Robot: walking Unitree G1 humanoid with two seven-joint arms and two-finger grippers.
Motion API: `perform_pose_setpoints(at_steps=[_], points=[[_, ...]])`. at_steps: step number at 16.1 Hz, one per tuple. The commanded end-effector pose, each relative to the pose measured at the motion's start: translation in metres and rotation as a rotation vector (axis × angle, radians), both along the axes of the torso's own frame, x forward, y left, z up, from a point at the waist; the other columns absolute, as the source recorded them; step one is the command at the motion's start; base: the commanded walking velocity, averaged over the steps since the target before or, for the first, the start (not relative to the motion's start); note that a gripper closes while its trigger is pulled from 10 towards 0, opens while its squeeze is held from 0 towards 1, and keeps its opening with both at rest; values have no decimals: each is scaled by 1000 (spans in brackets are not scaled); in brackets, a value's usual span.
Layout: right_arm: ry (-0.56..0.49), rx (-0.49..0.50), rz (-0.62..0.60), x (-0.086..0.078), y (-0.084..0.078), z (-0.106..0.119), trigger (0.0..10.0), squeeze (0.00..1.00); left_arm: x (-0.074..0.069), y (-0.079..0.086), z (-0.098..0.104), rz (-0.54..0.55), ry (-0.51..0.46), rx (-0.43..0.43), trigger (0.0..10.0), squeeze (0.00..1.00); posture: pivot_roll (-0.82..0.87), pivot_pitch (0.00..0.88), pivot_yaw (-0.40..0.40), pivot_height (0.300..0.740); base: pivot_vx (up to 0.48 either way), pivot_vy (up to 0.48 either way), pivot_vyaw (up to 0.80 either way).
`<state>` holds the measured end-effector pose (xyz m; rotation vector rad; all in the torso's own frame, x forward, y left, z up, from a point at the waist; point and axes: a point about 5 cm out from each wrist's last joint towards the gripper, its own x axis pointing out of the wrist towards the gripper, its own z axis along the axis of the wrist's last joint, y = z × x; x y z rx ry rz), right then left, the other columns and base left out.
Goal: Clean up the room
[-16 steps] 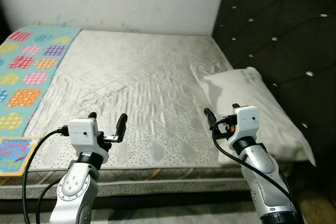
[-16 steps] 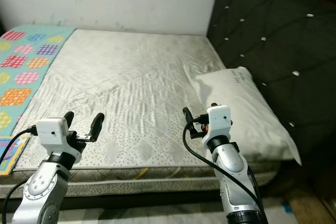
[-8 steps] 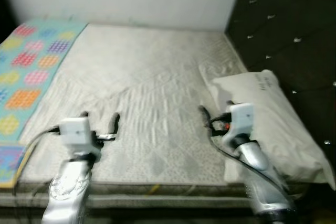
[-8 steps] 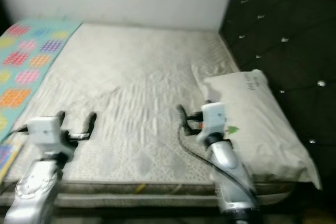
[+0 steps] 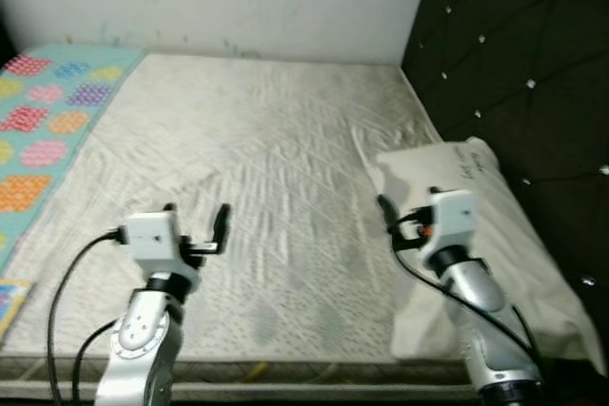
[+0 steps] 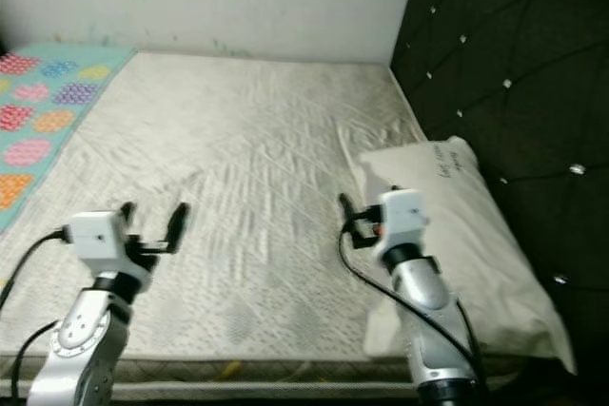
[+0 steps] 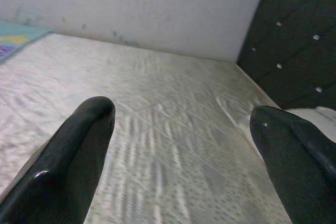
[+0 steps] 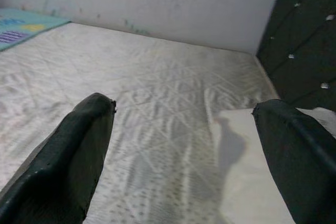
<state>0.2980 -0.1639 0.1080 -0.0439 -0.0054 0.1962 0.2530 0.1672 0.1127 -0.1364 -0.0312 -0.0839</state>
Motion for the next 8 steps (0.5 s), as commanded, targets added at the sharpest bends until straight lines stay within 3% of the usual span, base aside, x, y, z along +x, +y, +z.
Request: perform_pose_setpoints(at_steps=[1,8], points=[[-14,9,19,2,5,4,10000,0,-1,6,-2,13,12,14,10000,0,-10,0,-64,740,0,0,0],[-14,7,23,1,6,4,10000,0,-1,3,-2,-3,13,14,10000,0,-11,0,-64,740,0,372,0]])
